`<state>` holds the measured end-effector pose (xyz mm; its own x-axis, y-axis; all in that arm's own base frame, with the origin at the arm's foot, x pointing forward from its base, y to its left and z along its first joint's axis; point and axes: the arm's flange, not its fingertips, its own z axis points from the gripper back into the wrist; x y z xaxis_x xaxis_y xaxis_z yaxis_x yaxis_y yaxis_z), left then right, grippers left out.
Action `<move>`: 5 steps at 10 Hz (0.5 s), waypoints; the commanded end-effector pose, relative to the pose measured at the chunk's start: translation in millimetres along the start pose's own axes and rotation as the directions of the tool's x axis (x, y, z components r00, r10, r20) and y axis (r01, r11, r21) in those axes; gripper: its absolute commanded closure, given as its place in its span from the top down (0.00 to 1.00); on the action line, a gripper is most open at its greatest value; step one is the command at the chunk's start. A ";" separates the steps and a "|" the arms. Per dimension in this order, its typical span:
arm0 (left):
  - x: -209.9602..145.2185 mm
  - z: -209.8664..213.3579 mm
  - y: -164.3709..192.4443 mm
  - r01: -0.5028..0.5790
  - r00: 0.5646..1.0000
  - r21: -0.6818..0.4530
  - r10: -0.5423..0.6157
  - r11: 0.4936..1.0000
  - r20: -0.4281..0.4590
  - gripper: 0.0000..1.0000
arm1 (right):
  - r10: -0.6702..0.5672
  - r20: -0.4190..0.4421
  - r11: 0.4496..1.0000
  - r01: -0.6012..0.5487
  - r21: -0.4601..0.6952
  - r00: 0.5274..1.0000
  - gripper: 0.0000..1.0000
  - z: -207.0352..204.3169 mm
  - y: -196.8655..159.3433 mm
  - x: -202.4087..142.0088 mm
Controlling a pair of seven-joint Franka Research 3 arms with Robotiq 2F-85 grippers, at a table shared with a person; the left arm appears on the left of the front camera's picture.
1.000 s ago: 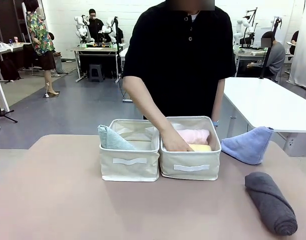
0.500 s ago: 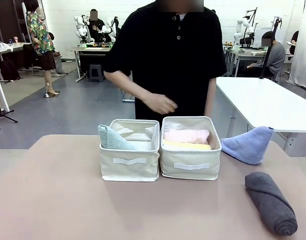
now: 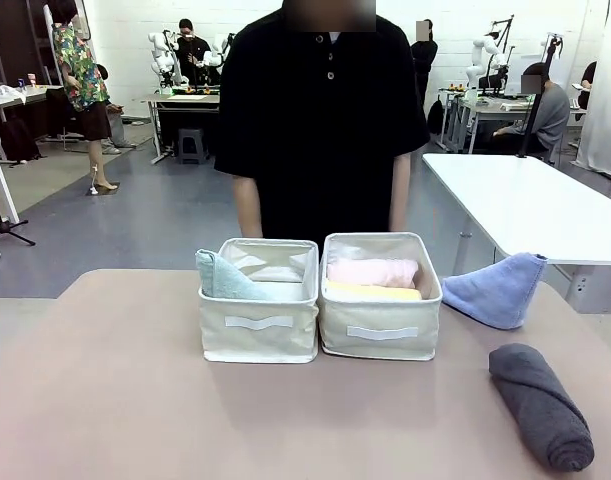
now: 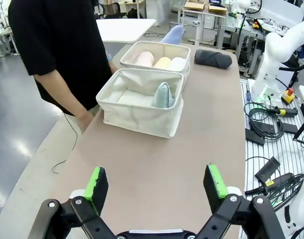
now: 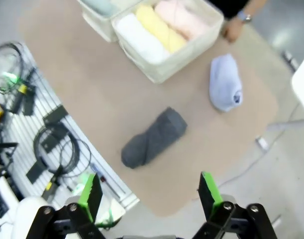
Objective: Sort the towels based on their folding style.
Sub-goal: Pick up another triangle-folded towel from the table and place it in the left Fabric basket.
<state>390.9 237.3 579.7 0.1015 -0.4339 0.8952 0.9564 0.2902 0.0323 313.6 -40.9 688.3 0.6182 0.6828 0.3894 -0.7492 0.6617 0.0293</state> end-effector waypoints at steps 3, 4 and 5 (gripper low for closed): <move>1.2 2.0 -0.1 0.017 1.000 0.000 -0.017 1.000 0.019 1.00 | -0.033 -0.090 0.999 0.033 -0.004 0.995 1.00 -34.5 -15.1 0.2; 1.2 2.0 -0.1 0.017 1.000 0.000 -0.017 1.000 0.019 1.00 | -0.031 -0.079 0.999 0.030 -0.009 0.996 1.00 -34.1 -14.4 -2.3; 1.2 2.0 -0.1 0.017 1.000 0.000 -0.017 1.000 0.019 1.00 | -0.032 -0.112 0.999 0.032 -0.004 0.993 1.00 -34.0 -20.6 7.7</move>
<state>390.4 237.6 580.3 0.1017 -0.4344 0.8950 0.9565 0.2900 0.0321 338.7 -41.2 659.6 0.6597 0.6915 0.2944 -0.7318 0.6802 0.0423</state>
